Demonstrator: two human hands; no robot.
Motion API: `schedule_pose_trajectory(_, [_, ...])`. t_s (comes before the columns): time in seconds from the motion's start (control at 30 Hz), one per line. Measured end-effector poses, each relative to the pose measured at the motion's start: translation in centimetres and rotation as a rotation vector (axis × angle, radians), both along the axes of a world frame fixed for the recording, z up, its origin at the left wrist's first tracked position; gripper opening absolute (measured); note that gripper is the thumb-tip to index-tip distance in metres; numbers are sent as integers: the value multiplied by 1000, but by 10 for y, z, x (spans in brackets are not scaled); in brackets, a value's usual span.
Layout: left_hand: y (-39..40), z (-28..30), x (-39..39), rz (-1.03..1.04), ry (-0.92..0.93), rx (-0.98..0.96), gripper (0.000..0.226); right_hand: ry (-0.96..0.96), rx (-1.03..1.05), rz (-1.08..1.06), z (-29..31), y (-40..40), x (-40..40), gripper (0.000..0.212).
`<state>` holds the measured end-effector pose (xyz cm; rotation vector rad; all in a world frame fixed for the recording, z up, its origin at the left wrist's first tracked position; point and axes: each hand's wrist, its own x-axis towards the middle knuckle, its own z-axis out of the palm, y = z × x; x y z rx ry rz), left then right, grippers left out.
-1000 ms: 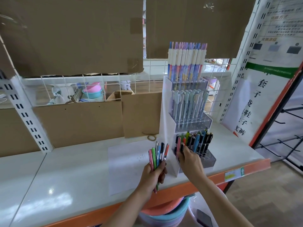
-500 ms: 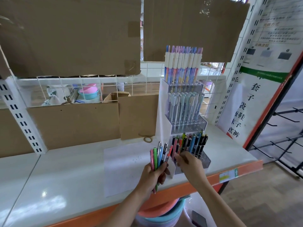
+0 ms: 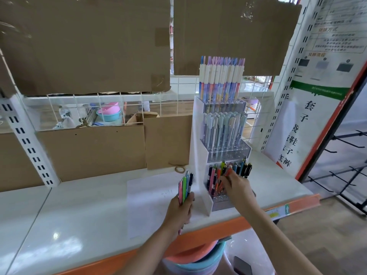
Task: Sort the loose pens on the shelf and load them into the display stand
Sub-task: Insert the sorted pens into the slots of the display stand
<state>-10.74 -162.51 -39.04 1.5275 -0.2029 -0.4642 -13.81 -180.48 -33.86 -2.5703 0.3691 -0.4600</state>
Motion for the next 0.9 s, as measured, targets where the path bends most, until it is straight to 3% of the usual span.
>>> schedule_pose_trajectory(0.1, [-1, 1, -3, -14, -30, -43, 23, 93, -6, -9, -19, 0, 6, 22])
schedule_pose_trajectory(0.33, [0, 1, -6, -13, -12, -84, 20, 99, 2, 8, -22, -5, 12, 22])
schedule_pose_trajectory(0.57, [-1, 4, -10, -19, -23, -122, 17, -153, -3, 63, -39, 3, 3, 31])
schedule_pose_trajectory(0.8, [-3, 6, -14, -29, -7, -127, 17, 48, 13, 2, -29, 0, 11, 19])
schedule_pose_trajectory(0.9, [0, 6, -14, -30, -3, -128, 17, 21, 23, -18, -35, 7, 11, 20])
